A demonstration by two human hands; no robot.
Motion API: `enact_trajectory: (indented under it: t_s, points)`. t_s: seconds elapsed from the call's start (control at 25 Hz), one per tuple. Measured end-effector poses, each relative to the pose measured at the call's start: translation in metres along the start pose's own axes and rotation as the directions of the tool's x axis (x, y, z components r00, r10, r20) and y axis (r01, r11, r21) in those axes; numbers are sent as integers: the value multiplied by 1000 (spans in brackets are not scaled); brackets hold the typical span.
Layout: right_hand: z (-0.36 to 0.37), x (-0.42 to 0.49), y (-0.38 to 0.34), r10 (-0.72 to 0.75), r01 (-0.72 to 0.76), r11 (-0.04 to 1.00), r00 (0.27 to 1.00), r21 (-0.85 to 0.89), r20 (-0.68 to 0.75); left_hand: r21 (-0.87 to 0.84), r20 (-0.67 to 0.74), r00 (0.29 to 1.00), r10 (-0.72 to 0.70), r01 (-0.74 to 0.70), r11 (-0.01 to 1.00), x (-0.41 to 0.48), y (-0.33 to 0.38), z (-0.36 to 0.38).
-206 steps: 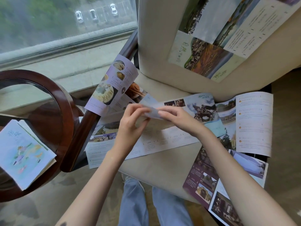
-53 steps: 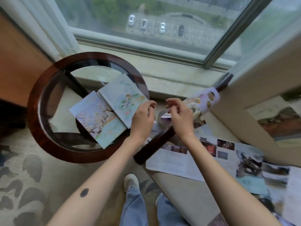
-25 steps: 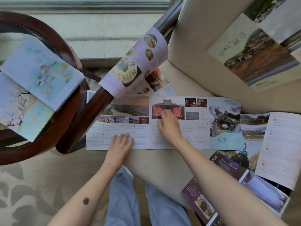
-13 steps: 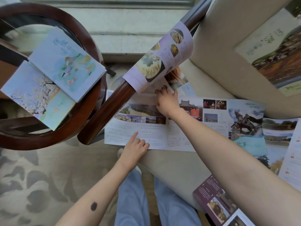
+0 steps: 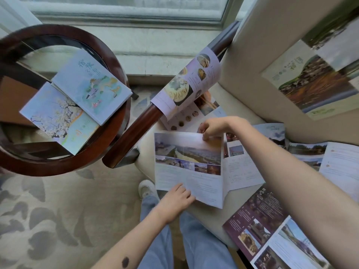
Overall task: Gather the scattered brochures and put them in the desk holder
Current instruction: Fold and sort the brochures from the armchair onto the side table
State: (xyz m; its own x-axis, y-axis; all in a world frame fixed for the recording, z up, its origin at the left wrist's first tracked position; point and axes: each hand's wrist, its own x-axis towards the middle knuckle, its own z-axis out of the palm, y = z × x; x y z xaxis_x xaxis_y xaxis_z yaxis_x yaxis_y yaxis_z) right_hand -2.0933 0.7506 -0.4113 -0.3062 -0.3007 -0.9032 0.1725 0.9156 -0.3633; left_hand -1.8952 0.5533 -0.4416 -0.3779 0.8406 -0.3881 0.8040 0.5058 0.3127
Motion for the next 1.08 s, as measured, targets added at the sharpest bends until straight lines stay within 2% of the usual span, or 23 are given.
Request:
enact_trajectory:
  t_s: [0.08,0.16,0.28,0.36,0.4,0.44,0.52,0.56,0.6,0.68,0.72,0.76,0.84,0.92,1.0,1.04,1.08]
  points:
    - [-12,-22,1,-24,24,999,1000,34,-9,-50,-124,989,-74,69,996,3,2,-13]
    - [-25,-41,-1,-64,67,996,996,65,-54,-182,-271,940,-209,163,970,9,-5,-30]
    - [-46,-68,-10,-117,124,989,988,75,-102,-353,-445,804,-395,248,902,23,-23,-66]
    - [-55,-85,-16,-145,169,978,973,125,-180,-496,-470,702,-535,291,818,34,-32,-86]
    - [-60,-93,-17,-160,199,967,960,159,-229,-614,-418,648,-637,315,724,38,-34,-95]
    - [-63,-102,-17,-179,238,951,944,196,-276,-756,-315,591,-743,317,573,41,-35,-104]
    - [-71,-121,-15,-229,337,905,901,261,-368,-962,-18,510,-860,225,154,47,-36,-122]
    - [-76,-131,-14,-253,389,875,876,290,-411,-984,120,513,-850,174,-34,50,-38,-130]
    - [-82,-142,-12,-272,440,838,849,322,-453,-975,220,559,-799,151,-163,52,-42,-136]
    - [-95,-160,-6,-288,531,758,794,379,-536,-929,317,744,-588,119,-351,52,-48,-142]
    - [-100,-168,-3,-285,563,726,769,395,-572,-888,334,814,-475,104,-447,51,-52,-146]
    - [-103,-174,1,-275,584,700,751,411,-600,-843,350,847,-399,99,-529,51,-57,-149]
    - [-106,-182,10,-257,622,635,729,458,-634,-780,395,848,-353,106,-617,52,-64,-151]
    - [-104,-186,16,-252,653,562,720,508,-647,-755,426,866,-262,181,-630,54,-62,-150]
    - [-103,-186,22,-249,667,519,717,535,-651,-738,396,914,-88,259,-624,56,-55,-143]
    - [-102,-186,26,-250,667,516,717,537,-650,-720,367,930,-34,261,-643,57,-51,-142]
    - [-102,-186,29,-250,659,531,722,532,-645,-699,336,941,-44,219,-681,58,-49,-144]
